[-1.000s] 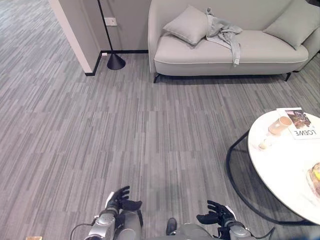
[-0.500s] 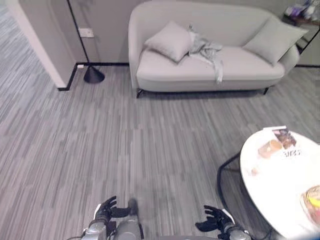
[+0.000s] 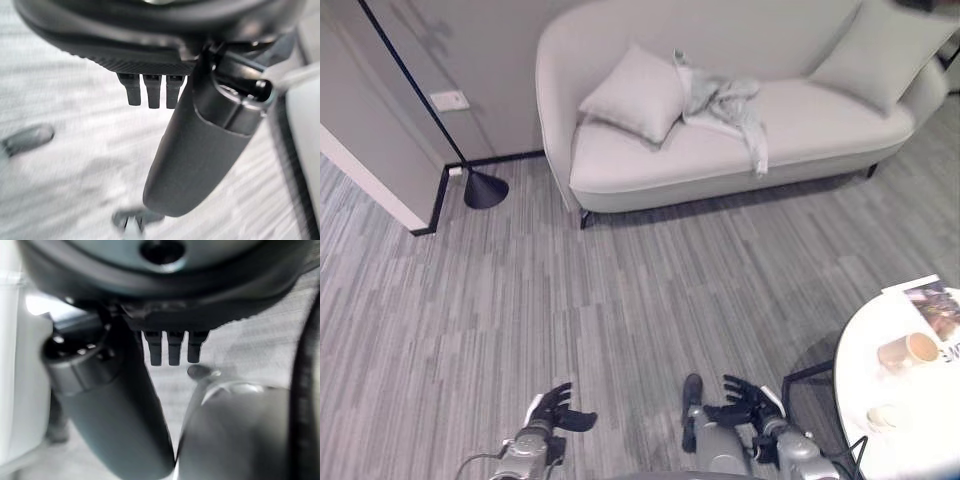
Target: Hang the clothes on the sofa on the clothes rack.
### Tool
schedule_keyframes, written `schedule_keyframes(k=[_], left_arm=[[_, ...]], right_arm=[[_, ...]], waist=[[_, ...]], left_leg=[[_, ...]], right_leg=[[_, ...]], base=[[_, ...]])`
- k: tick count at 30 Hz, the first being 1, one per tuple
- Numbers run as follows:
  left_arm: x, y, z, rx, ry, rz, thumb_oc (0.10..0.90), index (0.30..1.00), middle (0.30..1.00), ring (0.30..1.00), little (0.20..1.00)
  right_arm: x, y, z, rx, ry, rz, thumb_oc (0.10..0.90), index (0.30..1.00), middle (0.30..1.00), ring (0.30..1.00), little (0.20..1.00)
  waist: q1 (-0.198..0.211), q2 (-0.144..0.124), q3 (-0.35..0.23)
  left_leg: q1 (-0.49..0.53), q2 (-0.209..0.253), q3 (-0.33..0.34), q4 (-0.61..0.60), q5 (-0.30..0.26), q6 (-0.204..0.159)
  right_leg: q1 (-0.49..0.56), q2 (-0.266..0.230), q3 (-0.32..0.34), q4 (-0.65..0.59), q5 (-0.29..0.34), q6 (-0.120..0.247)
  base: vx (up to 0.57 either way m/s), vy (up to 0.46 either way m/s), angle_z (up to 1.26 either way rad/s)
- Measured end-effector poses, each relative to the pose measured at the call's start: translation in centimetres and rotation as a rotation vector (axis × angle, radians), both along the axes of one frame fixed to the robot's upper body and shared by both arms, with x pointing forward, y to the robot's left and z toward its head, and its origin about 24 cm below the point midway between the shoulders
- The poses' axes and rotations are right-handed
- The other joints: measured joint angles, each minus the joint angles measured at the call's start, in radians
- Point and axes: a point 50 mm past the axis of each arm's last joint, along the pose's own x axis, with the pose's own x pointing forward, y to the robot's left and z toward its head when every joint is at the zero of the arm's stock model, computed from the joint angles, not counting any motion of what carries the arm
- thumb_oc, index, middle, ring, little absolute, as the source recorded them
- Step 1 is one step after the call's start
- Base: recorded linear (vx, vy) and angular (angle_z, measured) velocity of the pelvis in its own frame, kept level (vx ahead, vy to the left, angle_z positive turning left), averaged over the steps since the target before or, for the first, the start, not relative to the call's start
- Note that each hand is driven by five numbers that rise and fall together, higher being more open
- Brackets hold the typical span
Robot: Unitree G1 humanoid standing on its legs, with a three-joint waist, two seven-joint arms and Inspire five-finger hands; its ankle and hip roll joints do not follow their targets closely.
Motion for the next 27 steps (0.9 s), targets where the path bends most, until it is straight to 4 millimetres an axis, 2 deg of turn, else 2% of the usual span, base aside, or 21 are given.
schedule_keyframes(k=[1,2,3,4,5,6,7,9,11,13,14,15,17,19,20,21,22,23,24,25,27], left_arm=[[-0.1,-0.5,-0.1,-0.011,0.005,-0.015,0.800,0.900,0.900,0.900,0.900],[-0.5,-0.9,-0.4,-0.013,0.019,-0.033,0.800,0.900,0.900,0.900,0.900],[-0.6,-1.0,-0.4,-0.014,0.028,-0.038,0.800,0.900,0.900,0.900,0.900],[-1.0,-1.1,-0.6,-0.016,0.039,-0.040,0.800,0.900,0.900,0.900,0.900],[-0.6,-0.6,-0.4,-0.001,0.030,-0.036,0.800,0.900,0.900,0.900,0.900],[-0.3,0.1,-0.2,0.014,0.025,-0.021,0.800,0.900,0.900,0.900,0.900],[-0.4,0.7,-0.1,0.023,0.019,-0.019,0.800,0.900,0.900,0.900,0.900],[-0.1,1.6,0.0,0.055,0.017,0.003,0.800,0.900,0.900,0.900,0.900],[-0.2,1.8,0.1,0.058,0.013,0.002,0.800,0.900,0.900,0.900,0.900],[0.0,1.8,0.2,0.030,-0.011,0.045,0.800,0.900,0.900,0.900,0.900],[0.0,2.0,0.3,0.035,-0.015,0.049,0.800,0.900,0.900,0.900,0.900],[-0.7,2.1,0.1,0.041,0.000,0.042,0.800,0.900,0.900,0.900,0.900],[-0.1,2.2,0.3,0.021,-0.013,0.080,0.800,0.900,0.900,0.900,0.900],[-0.8,3.0,0.3,0.037,-0.010,0.104,0.800,0.900,0.900,0.900,0.900],[-2.5,3.4,-0.2,0.047,0.032,0.120,0.800,0.900,0.900,0.900,0.900],[-2.6,3.9,-0.2,0.064,0.046,0.119,0.800,0.900,0.900,0.900,0.900],[-2.9,4.9,-0.1,0.093,0.054,0.131,0.800,0.900,0.900,0.900,0.900],[-3.3,5.1,-0.2,0.096,0.074,0.138,0.800,0.900,0.900,0.900,0.900],[-4.2,4.8,-0.7,0.090,0.119,0.141,0.800,0.900,0.900,0.900,0.900],[-4.2,5.2,-0.6,0.106,0.127,0.136,0.800,0.900,0.900,0.900,0.900],[-4.5,4.8,-0.8,0.101,0.145,0.120,0.800,0.900,0.900,0.900,0.900]], right_arm=[[-0.5,-0.5,-0.1,-0.011,0.012,-0.004,0.800,0.900,0.900,0.900,0.900],[-1.0,-1.0,-0.4,-0.018,0.034,-0.025,0.800,0.900,0.900,0.900,0.900],[-1.5,-1.2,-0.6,-0.027,0.056,-0.027,0.800,0.900,0.900,0.900,0.900],[-1.4,-1.6,-0.5,-0.036,0.060,-0.034,0.800,0.900,0.900,0.900,0.900],[-1.8,-1.6,-0.8,-0.037,0.084,-0.040,0.800,0.900,0.900,0.900,0.900],[-2.4,-1.6,-1.1,-0.035,0.108,-0.038,0.800,0.900,0.900,0.900,0.900],[-2.7,-1.7,-1.2,-0.040,0.117,-0.037,0.800,0.900,0.900,0.900,0.900],[-3.0,-2.4,-1.0,-0.059,0.117,-0.052,0.800,0.900,0.900,0.900,0.900],[-3.3,-2.7,-1.0,-0.078,0.125,-0.057,0.800,0.900,0.900,0.900,0.900],[-3.7,-2.9,-1.0,-0.086,0.130,-0.037,0.800,0.900,0.900,0.900,0.900],[-3.6,-2.6,-0.9,-0.082,0.126,-0.021,0.800,0.900,0.900,0.900,0.900],[-4.3,-2.3,-1.0,-0.072,0.123,-0.009,0.800,0.900,0.900,0.900,0.900],[-5.0,-2.4,-1.3,-0.076,0.148,-0.025,0.800,0.900,0.900,0.900,0.900],[-5.9,-2.3,-1.6,-0.072,0.170,-0.026,0.800,0.900,0.900,0.900,0.900],[-6.3,-1.9,-1.8,-0.072,0.190,-0.011,0.800,0.900,0.900,0.900,0.900],[-6.5,-1.4,-2.1,-0.059,0.201,-0.005,0.800,0.900,0.900,0.900,0.900],[-6.0,-0.1,-2.3,-0.027,0.194,0.016,0.800,0.900,0.900,0.900,0.900],[-6.0,0.4,-2.5,-0.018,0.202,0.026,0.800,0.900,0.900,0.900,0.900],[-6.4,0.8,-2.7,-0.003,0.214,0.028,0.800,0.900,0.900,0.900,0.900],[-6.5,1.7,-2.9,0.014,0.221,0.050,0.800,0.900,0.900,0.900,0.900],[-5.7,2.1,-2.8,-0.021,0.217,0.135,0.800,0.900,0.900,0.900,0.900]], waist=[[-0.010,-0.017,0.004],[-0.018,-0.032,0.013],[-0.020,-0.040,0.012],[-0.010,-0.040,0.015],[-0.006,-0.070,0.032],[0.018,-0.084,0.040],[0.037,-0.089,0.040],[0.034,-0.099,0.040],[0.059,-0.107,0.032],[0.085,-0.092,0.023],[0.093,-0.092,0.017],[0.103,-0.087,0.001],[0.121,-0.088,0.004],[0.138,-0.098,-0.028],[0.135,-0.105,-0.071],[0.134,-0.130,-0.083],[0.142,-0.170,-0.086],[0.146,-0.175,-0.089],[0.157,-0.151,-0.095],[0.165,-0.182,-0.113],[0.162,-0.134,-0.101]], left_leg=[[0.011,0.009,-0.004,0.017,0.062,-0.030],[0.006,0.030,-0.041,0.075,0.120,-0.102],[0.003,0.035,-0.050,0.095,0.109,-0.125],[-0.025,0.050,-0.070,0.175,0.152,-0.134],[-0.148,0.078,-0.118,0.441,0.188,-0.151],[-0.257,0.109,-0.136,0.654,0.352,-0.149],[-0.293,0.127,-0.127,0.751,0.394,-0.170],[-0.404,0.097,-0.112,0.929,0.306,-0.140],[-0.472,0.046,-0.061,0.848,0.212,-0.106],[-0.527,0.020,-0.026,0.591,0.177,-0.065],[-0.540,0.001,-0.019,0.427,0.184,-0.050],[-0.502,-0.033,-0.006,-0.024,0.200,-0.046],[-0.547,-0.035,0.028,-0.071,0.185,-0.040],[-0.551,-0.033,0.071,0.036,0.127,0.003],[-0.525,-0.063,0.029,0.061,0.188,0.042],[-0.523,-0.078,0.013,0.074,0.211,0.044],[-0.480,-0.106,0.012,0.061,0.225,0.047],[-0.454,-0.115,0.015,0.046,0.240,0.060],[-0.409,-0.111,0.008,0.015,0.328,0.106],[-0.359,-0.133,0.037,-0.018,0.292,0.097],[-0.289,-0.133,0.060,-0.058,0.271,0.105]], right_leg=[[0.030,-0.008,-0.011,0.039,-0.036,-0.059],[0.078,-0.006,-0.026,0.043,-0.076,-0.062],[0.102,-0.012,-0.039,0.030,-0.068,-0.081],[0.134,0.008,-0.043,0.020,-0.100,-0.075],[0.179,0.015,-0.047,0.001,-0.123,-0.099],[0.231,0.036,-0.041,-0.046,-0.130,-0.110],[0.275,0.038,-0.037,-0.085,-0.113,-0.124],[0.391,0.047,-0.004,-0.161,-0.148,-0.156],[0.441,0.039,0.022,-0.195,-0.146,-0.147],[0.496,0.062,0.032,-0.243,-0.142,-0.135],[0.537,0.068,0.036,-0.274,-0.150,-0.130],[0.597,0.088,0.027,-0.319,-0.212,-0.103],[0.674,0.101,0.023,-0.313,-0.248,-0.076],[0.742,0.092,0.057,-0.314,-0.302,-0.039],[0.786,0.072,0.090,-0.311,-0.339,-0.009],[0.787,0.044,0.096,-0.294,-0.340,-0.008],[0.777,0.000,0.119,-0.244,-0.309,-0.003],[0.774,-0.012,0.136,-0.216,-0.286,-0.001],[0.765,-0.017,0.138,-0.164,-0.282,0.030],[0.732,-0.035,0.139,-0.094,-0.244,0.062],[0.563,-0.077,0.140,0.270,-0.160,0.105]], base=[[0.54,-0.387,0.68],[0.71,-0.562,0.71],[0.45,-0.454,0.46],[0.42,-0.434,0.32],[0.43,-0.381,0.08],[0.33,-0.264,-0.17],[0.43,-0.248,-0.59],[0.56,-0.179,-0.42],[0.31,-0.031,-0.49],[0.51,0.040,-0.61],[0.83,0.042,-0.38],[0.49,0.011,-0.20],[0.59,-0.011,-0.19],[0.65,0.030,-0.53],[0.61,0.060,-0.50],[0.57,0.072,-0.64],[0.37,0.057,-0.54],[0.46,0.136,-0.70],[0.40,0.172,-0.50],[0.48,0.252,-0.64],[0.23,0.177,-0.28]])
